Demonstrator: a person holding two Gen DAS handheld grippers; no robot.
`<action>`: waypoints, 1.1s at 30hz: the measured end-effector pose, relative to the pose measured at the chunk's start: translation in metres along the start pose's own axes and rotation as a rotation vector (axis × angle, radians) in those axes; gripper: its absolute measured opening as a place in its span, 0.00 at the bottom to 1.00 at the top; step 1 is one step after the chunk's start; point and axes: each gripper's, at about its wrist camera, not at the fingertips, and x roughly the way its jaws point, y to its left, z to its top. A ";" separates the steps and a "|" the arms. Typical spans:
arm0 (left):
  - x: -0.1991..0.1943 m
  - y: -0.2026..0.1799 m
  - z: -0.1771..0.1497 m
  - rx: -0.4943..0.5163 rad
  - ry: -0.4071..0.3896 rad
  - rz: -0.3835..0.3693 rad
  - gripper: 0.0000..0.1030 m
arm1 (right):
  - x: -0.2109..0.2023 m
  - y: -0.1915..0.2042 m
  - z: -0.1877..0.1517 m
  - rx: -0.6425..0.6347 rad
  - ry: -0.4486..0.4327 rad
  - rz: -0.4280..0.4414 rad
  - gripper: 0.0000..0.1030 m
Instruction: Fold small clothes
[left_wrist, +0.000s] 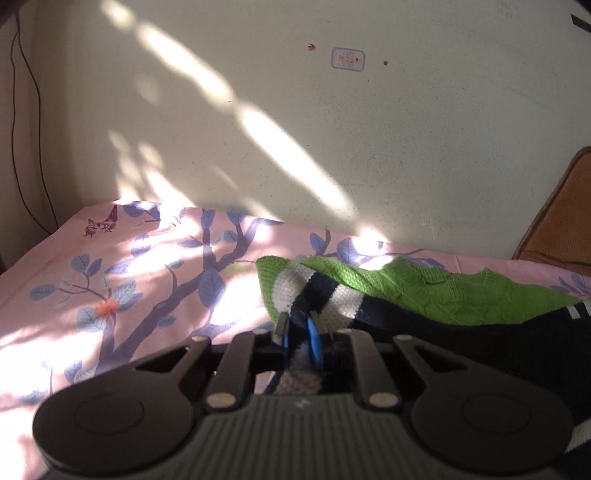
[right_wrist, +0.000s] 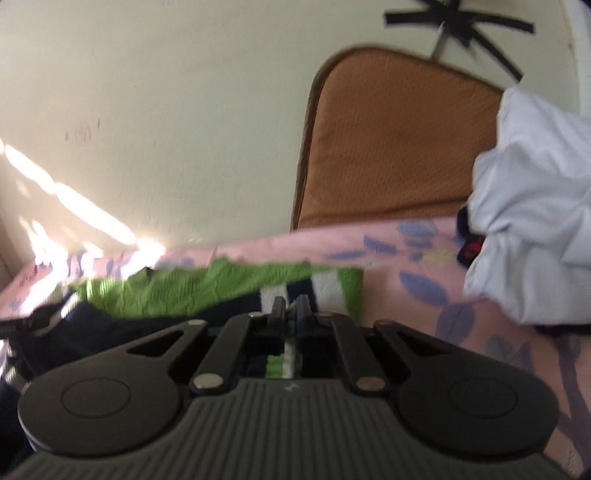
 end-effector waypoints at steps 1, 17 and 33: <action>0.004 0.002 0.000 -0.007 0.002 0.039 0.10 | -0.005 -0.005 0.004 0.030 -0.044 -0.029 0.03; 0.026 0.041 -0.003 -0.232 0.105 -0.074 1.00 | -0.004 -0.083 -0.019 0.458 0.013 -0.026 0.59; 0.004 0.045 0.008 -0.126 -0.020 -0.097 0.61 | 0.091 0.033 0.058 -0.152 0.245 0.171 0.60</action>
